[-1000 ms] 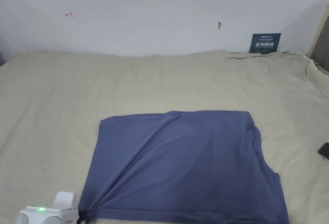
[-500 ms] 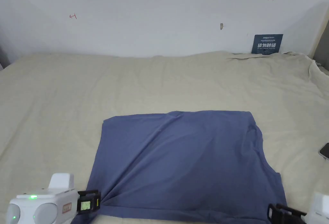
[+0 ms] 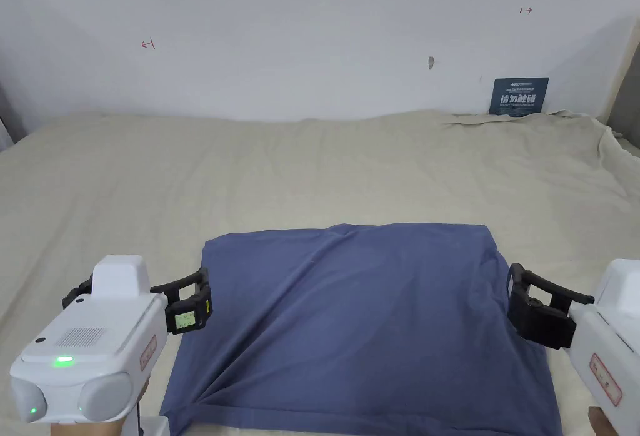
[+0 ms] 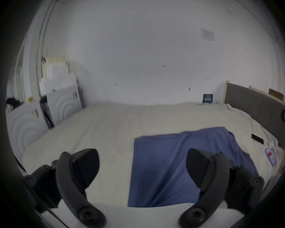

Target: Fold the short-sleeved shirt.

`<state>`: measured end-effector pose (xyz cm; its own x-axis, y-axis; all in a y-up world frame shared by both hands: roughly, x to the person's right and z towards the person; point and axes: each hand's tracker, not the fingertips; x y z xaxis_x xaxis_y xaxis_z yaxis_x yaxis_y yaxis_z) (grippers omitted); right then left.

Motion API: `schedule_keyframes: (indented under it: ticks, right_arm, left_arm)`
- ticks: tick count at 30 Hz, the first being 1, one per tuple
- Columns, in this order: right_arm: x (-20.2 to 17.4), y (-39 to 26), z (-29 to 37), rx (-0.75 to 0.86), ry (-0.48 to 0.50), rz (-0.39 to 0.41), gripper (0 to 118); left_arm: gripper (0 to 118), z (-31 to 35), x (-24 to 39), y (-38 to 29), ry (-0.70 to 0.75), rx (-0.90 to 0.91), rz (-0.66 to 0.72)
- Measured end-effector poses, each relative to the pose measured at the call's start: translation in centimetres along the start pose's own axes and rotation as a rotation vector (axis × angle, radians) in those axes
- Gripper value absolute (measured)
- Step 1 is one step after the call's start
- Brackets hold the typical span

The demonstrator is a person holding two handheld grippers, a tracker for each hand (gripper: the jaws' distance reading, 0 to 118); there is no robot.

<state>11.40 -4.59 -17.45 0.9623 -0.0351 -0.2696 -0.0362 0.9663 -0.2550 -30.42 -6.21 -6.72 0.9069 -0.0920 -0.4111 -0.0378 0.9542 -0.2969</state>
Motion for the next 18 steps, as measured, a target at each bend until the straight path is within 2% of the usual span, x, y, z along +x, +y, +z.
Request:
schedule_keyframes:
  ticks: [1,3,4,6,7,8,9,18]
  right_arm:
    - [-0.1,0.0,0.1,0.007,-0.006,0.005,102]
    - [-0.4,-0.3,0.4,0.021,-0.009,-0.012,101]
    - [-0.4,-0.4,0.5,0.028,-0.009,-0.017,95]
    - [-0.4,-0.6,0.9,0.053,-0.008,-0.02,60]
    - [-0.4,-0.7,0.9,0.056,-0.012,-0.018,38]
    - [-0.5,-0.7,1.0,0.06,-0.016,-0.013,10]
    - [-0.5,-0.8,1.0,0.069,-0.019,-0.012,1]
    - [-0.9,-0.5,1.0,0.077,-0.004,0.035,0]
  left_arm:
    - [102,0.1,0.2,-0.2,0.005,0.021,-0.004]
    - [81,0.7,0.5,-0.4,-0.009,0.06,-0.011]
    - [70,1.0,0.6,-0.5,-0.016,0.069,-0.009]
    - [43,1.2,0.9,-0.6,-0.036,0.077,0.005]
    - [30,1.3,0.9,-0.6,-0.046,0.076,0.013]
    - [8,1.2,1.0,-0.6,-0.052,0.074,0.02]
    - [3,1.1,1.1,-0.7,-0.056,0.071,0.027]
    - [0,0.5,2.0,-1.0,-0.079,0.05,0.034]
